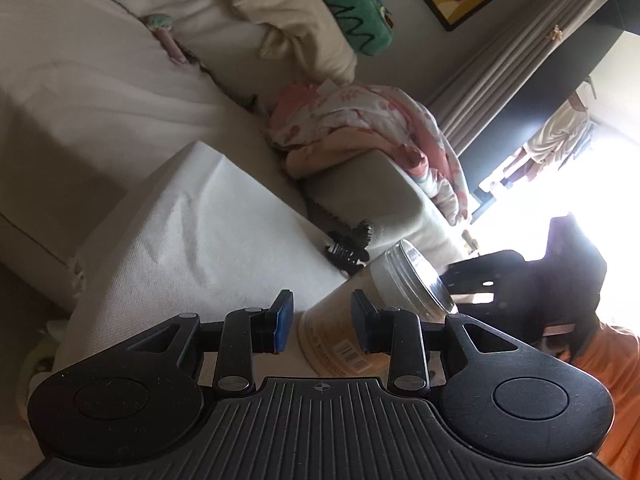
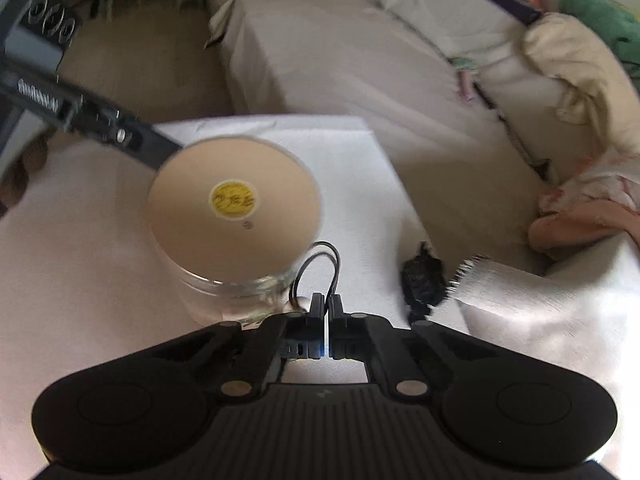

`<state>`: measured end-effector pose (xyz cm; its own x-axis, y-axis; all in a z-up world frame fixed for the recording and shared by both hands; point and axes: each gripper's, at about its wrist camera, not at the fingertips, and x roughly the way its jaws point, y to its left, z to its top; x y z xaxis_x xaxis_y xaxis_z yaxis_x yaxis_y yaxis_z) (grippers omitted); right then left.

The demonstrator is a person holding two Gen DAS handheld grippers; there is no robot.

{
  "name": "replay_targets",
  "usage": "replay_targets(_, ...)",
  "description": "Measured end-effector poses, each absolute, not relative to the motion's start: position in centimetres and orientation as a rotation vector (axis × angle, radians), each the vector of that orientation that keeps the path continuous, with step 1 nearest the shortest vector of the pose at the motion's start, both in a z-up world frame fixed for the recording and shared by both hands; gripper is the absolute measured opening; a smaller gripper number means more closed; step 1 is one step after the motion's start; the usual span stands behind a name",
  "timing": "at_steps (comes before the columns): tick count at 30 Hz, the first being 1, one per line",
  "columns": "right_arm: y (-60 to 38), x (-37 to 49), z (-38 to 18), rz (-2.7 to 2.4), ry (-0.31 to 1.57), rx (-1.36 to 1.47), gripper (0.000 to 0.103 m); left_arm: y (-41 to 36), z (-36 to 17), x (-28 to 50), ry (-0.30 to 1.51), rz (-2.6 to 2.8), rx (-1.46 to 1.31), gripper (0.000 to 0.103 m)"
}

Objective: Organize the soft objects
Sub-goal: 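Grasp the cream star keychain beside the clear jar with the right tool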

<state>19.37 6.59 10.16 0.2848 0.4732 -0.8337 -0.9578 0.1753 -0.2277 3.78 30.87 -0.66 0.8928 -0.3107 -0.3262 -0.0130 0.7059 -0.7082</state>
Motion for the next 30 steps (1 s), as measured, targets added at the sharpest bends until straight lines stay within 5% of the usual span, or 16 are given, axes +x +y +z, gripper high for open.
replay_targets(8, 2.3, 19.0, 15.0, 1.033, 0.658, -0.688, 0.001, 30.5, -0.8, 3.8, 0.458, -0.162, -0.767, 0.035)
replay_targets(11, 3.2, 21.4, 15.2, 0.82, 0.813, -0.561, 0.008, 30.6, -0.9, 3.9, 0.462, -0.157, -0.766, 0.035)
replay_targets(15, 4.6, 27.6, 13.7, 0.643, 1.131, -0.253, 0.046, 30.9, -1.2, 4.0, 0.474, -0.156, -0.786, 0.035)
replay_targets(19, 6.6, 31.8, 12.3, 0.581, 1.205, -0.116, 0.062, 31.2, -1.6, 3.9, 0.465, -0.166, -0.809, 0.035)
replay_targets(27, 12.3, 35.2, 7.5, 0.485, 1.309, -0.217, 0.062, 31.3, -1.9, 3.9, 0.466, -0.207, -0.837, 0.035)
replay_targets(30, 12.2, 34.7, 7.4, 0.488, 1.321, -0.182, 0.032, 31.3, -1.9, 3.7, 0.458, -0.209, -0.842, 0.035)
